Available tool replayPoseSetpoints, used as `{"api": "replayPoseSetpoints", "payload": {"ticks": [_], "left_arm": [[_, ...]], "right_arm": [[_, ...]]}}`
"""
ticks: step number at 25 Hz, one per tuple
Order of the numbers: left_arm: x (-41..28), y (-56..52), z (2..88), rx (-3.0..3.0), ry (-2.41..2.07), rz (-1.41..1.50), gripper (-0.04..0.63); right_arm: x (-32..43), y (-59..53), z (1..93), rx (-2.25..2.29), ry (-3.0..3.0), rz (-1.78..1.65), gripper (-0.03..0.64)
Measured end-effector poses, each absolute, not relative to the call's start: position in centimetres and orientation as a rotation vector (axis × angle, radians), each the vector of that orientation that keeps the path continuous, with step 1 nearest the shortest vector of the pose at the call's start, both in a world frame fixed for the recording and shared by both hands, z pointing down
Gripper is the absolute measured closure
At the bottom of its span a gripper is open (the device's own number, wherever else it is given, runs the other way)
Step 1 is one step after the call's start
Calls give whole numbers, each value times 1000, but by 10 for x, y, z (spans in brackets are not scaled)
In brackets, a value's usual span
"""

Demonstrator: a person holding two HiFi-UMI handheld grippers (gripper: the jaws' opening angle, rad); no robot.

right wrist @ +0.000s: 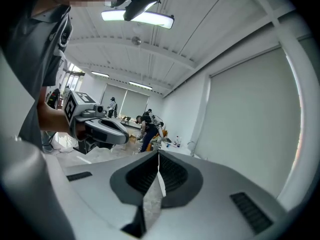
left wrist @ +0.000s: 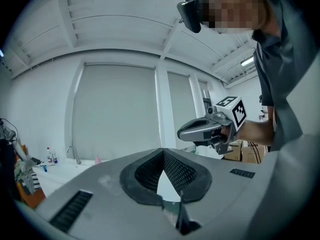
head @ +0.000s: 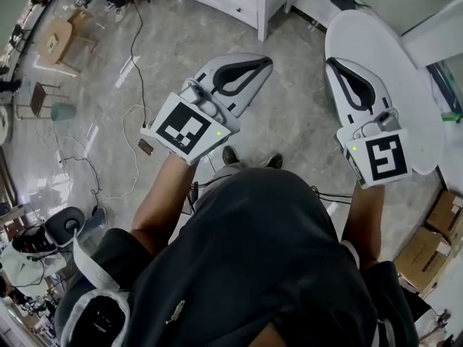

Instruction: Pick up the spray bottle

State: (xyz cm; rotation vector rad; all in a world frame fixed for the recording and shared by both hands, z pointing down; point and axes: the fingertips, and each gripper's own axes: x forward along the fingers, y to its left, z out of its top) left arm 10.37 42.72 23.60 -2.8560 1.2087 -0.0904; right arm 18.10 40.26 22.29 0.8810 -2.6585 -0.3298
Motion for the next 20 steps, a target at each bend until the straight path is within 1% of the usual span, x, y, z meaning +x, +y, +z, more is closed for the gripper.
{"api": "replayPoseSetpoints", "payload": {"ticks": [3,7,13,20], "left_arm": [[131,422,239,-2819,1178,-165,592],[155,424,228,-2767,1188,-186,592],[157,422,222,-2752,1179,-230,592],[145,400,222,-2778,1086,-183,592]], "right_arm": [[207,396,227,882,-2683,-303,607],[231,389,218,909,-2706,-372,607],[229,383,222,899,-2737,-337,607],[225,364,220,1004,-2647,-329,607]]}}
